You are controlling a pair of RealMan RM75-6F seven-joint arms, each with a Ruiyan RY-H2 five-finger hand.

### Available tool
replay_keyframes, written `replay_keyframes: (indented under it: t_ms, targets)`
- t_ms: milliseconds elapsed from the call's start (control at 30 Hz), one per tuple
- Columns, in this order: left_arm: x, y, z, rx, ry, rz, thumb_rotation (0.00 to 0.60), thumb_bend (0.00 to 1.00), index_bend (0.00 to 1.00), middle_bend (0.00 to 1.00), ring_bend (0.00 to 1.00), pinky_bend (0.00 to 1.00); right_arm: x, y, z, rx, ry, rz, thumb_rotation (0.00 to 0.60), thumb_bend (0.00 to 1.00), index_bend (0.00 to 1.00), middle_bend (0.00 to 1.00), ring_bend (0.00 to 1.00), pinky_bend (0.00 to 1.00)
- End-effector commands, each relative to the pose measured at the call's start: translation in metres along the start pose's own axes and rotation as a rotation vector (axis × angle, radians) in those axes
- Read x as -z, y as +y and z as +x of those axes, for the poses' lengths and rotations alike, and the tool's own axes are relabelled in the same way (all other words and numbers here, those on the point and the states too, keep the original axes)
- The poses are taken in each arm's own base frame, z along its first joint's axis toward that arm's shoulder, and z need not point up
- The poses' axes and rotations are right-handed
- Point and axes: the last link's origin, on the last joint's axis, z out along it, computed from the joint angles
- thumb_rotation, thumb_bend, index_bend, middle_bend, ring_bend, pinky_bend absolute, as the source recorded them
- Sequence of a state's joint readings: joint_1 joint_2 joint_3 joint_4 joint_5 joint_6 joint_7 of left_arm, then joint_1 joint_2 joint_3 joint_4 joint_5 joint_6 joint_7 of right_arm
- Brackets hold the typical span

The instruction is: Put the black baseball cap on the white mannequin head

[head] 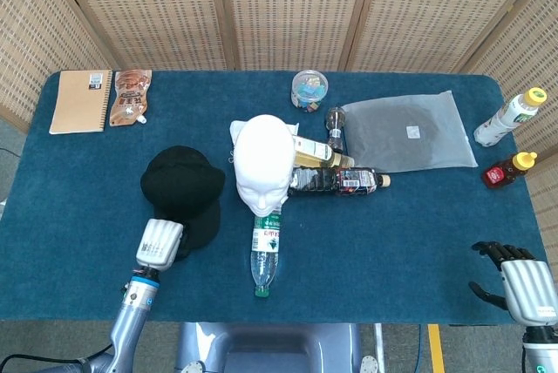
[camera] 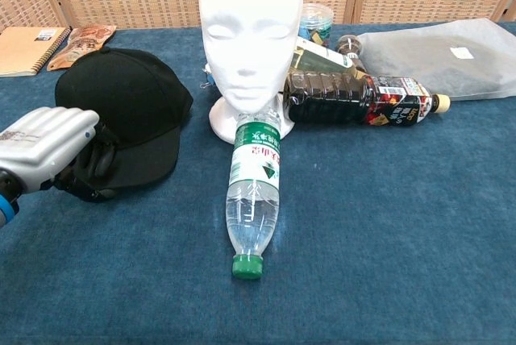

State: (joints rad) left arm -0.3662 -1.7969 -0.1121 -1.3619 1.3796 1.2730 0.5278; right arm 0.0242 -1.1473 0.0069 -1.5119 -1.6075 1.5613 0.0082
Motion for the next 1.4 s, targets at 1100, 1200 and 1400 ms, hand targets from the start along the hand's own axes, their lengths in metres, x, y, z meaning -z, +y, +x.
replay_keyframes:
  t_ms: [1100,1200,1400]
  targets:
    - [-0.117,-0.047,0.059,0.044,0.122,0.098,0.6,0.16,0.65,0.61,0.5,0.7,0.002,-0.003,0.015,0.015,0.056,-0.013,0.6,0.16,0.35,0.42,0.45,0.45]
    - [-0.127,-0.049,0.055,0.012,0.11,0.095,0.6,0.16,0.64,0.59,0.48,0.69,0.001,-0.004,0.016,0.014,0.058,-0.012,0.6,0.16,0.35,0.42,0.45,0.45]
    - [-0.14,-0.052,0.046,0.009,0.089,0.111,0.6,0.16,0.6,0.55,0.46,0.67,0.002,-0.004,0.017,0.018,0.057,-0.014,0.6,0.16,0.35,0.42,0.45,0.45]
